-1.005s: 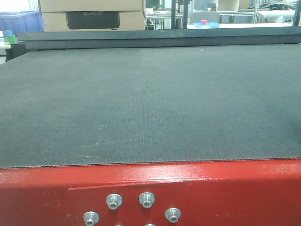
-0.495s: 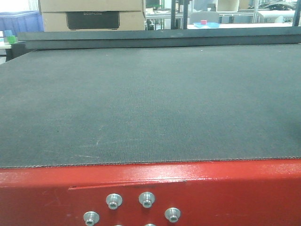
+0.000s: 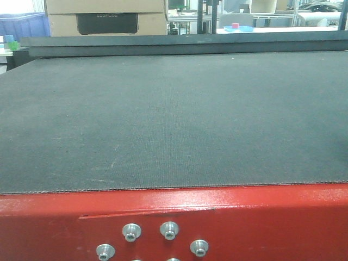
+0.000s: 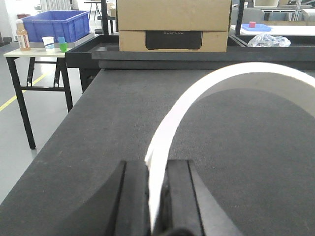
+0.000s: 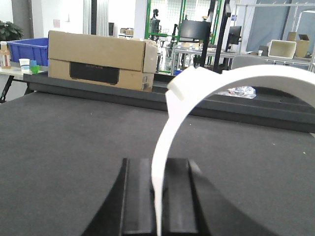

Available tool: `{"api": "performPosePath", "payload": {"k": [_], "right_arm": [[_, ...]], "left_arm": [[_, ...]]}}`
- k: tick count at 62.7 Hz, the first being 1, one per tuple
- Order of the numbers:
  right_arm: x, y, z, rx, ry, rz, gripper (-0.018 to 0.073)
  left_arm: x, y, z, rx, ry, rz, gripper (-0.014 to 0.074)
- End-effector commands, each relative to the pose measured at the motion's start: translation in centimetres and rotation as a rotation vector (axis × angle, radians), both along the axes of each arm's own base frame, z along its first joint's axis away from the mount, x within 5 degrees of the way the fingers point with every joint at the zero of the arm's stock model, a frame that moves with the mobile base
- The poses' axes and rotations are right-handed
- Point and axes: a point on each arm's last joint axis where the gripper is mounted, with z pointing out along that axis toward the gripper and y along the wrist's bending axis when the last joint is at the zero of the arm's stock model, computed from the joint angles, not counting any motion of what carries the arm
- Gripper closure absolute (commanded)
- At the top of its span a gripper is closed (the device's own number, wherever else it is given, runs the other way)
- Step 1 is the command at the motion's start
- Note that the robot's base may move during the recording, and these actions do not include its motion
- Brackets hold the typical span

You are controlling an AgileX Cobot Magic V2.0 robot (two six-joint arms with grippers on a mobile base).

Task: Grab PVC pipe and place in blue bin
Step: 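Hold both arcs raised while the base starts moving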

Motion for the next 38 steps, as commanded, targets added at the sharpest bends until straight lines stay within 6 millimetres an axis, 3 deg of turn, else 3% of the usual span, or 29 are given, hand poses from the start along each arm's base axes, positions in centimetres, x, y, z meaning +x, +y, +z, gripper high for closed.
{"api": "performPosePath", "payload": {"k": [1,38], "right_arm": [[-0.08,-0.08,0.32,-0.007,-0.040,-0.008,0.0718],[-0.08,-0.08,0.30,-0.008,-0.037,-0.008,0.0718]], "left_arm": [[-0.11,0.01,0.11,-0.003,-0.013,0.005,0.0707],[-0.11,0.01,0.11,-0.003,-0.013,0.005,0.0707]]}}
